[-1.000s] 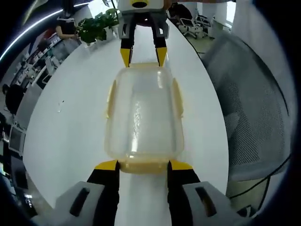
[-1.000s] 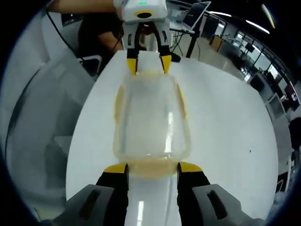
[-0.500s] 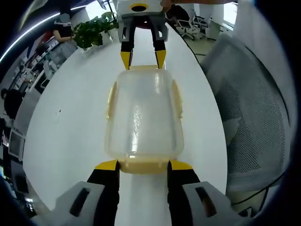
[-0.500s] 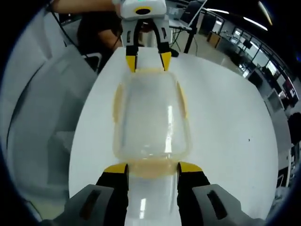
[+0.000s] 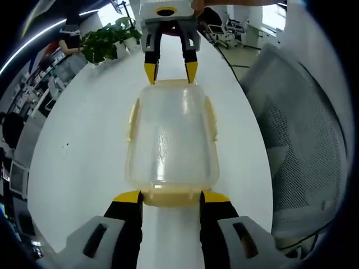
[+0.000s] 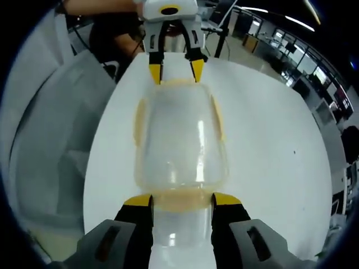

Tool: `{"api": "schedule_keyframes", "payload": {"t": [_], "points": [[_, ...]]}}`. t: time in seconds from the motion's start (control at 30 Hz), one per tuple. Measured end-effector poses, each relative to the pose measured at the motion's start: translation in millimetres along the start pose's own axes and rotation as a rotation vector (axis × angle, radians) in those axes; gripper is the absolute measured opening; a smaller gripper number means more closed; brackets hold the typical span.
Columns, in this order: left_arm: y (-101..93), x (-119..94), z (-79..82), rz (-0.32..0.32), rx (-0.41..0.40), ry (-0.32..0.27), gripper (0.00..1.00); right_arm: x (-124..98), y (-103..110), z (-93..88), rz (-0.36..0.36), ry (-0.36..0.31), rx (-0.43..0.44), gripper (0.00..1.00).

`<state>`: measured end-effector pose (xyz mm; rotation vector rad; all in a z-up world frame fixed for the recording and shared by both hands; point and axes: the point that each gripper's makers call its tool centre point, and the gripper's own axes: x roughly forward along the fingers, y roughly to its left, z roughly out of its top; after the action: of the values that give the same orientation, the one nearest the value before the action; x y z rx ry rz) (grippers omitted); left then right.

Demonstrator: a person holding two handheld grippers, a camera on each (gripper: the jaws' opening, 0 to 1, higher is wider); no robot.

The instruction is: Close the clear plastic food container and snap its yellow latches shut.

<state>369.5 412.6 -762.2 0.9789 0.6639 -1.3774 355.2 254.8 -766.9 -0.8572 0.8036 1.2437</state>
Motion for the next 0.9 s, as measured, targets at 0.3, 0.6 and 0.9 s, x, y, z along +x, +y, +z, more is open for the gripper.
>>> {"api": "schedule_keyframes", "payload": {"t": [0.3,0.6,0.9], "points": [[0.2,7,17.5,-0.004,0.001,-0.017,0.38,-9,0,-18.5,-0.005,0.004,0.010,0.39],[0.6,17,34.5,-0.005,-0.004,-0.035,0.38,-19,-2,-34.6,-0.005,0.016,0.010,0.39],[-0.6,27,57.0,-0.016,0.001,-0.053,0.38,-26,0,-59.3,-0.007,0.035,0.029,0.39]]}}
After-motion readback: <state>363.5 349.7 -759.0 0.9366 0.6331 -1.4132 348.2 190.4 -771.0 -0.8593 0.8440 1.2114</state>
